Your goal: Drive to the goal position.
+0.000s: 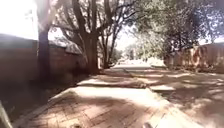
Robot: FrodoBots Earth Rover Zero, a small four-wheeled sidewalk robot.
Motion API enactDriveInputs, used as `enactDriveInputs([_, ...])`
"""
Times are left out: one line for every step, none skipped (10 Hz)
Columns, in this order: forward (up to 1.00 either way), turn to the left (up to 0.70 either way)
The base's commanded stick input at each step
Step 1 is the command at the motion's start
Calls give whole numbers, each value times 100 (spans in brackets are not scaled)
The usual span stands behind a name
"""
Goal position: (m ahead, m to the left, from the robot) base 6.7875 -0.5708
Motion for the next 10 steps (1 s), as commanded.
enactDriveInputs([70, -3])
enactDriveInputs([70, 0])
enactDriveInputs([70, 0])
enactDriveInputs([70, 0])
enactDriveInputs([70, 0])
enactDriveInputs([70, 0])
enactDriveInputs([70, 0])
enactDriveInputs([70, 0])
enactDriveInputs([70, 0])
enactDriveInputs([70, 0])
